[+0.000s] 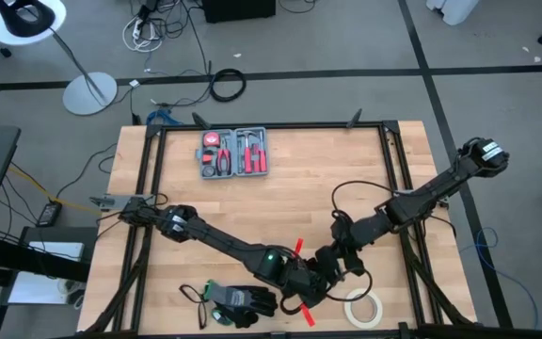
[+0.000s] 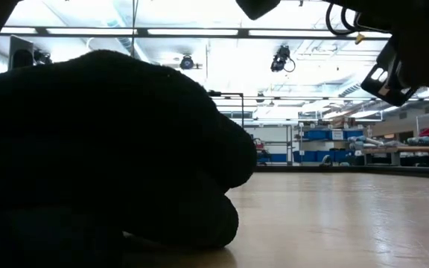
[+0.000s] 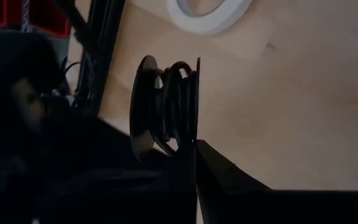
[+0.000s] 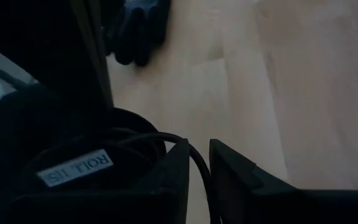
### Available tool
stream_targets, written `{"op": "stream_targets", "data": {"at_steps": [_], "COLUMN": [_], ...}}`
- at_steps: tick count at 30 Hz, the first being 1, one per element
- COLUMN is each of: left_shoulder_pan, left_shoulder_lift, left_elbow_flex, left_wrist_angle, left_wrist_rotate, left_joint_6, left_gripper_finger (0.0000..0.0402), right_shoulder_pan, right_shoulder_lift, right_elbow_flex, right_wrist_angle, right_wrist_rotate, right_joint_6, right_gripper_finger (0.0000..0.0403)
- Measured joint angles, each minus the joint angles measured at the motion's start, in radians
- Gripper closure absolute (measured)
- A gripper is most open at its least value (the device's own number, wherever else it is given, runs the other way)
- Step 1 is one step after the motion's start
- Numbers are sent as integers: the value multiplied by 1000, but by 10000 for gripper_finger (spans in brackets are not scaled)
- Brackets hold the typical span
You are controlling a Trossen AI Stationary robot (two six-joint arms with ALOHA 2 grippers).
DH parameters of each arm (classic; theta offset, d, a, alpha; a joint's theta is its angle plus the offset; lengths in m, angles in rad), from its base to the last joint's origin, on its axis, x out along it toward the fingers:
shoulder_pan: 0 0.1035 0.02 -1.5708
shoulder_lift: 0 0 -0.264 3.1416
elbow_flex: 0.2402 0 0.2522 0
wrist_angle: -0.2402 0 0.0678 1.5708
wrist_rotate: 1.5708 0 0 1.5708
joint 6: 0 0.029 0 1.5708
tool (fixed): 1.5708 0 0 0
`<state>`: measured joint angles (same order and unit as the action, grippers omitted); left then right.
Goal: Coil cords
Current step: Coil the black wire cable into the black spool
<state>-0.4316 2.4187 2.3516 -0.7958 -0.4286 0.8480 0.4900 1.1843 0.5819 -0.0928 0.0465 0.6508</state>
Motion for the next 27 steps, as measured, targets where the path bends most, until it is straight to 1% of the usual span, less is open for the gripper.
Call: {"op": "stream_targets", "data": {"at_steps": [3,8,13,18,22,25,27], "left_shoulder_pan": [1,6,17,18,18,18,18], "left_shoulder_lift": [0,0,0,0,0,0,0], "left_elbow_flex": [0,4,5,5,5,5,5], "left_wrist_angle": [21,55,47,44,44,43,43], "left_wrist_rotate": [-29,-79,-89,-97,-97,-94,-71], "left_joint_6": [9,14,13,13,3,-11,-15], "left_gripper_finger": [402,402,402,402,402,402,402], "right_shoulder_pan": [14,43,89,134,145,159,176], "right_shoulder_lift": [0,0,0,0,0,0,0], "right_elbow_flex": [0,0,0,0,0,0,0], "right_wrist_angle": [-35,-51,-85,-150,-174,-240,-286], "right_wrist_rotate": [34,53,79,172,174,182,222], "right_joint_6": [1,10,54,78,91,119,132], "right_gripper_finger": [344,344,344,344,344,344,344]}}
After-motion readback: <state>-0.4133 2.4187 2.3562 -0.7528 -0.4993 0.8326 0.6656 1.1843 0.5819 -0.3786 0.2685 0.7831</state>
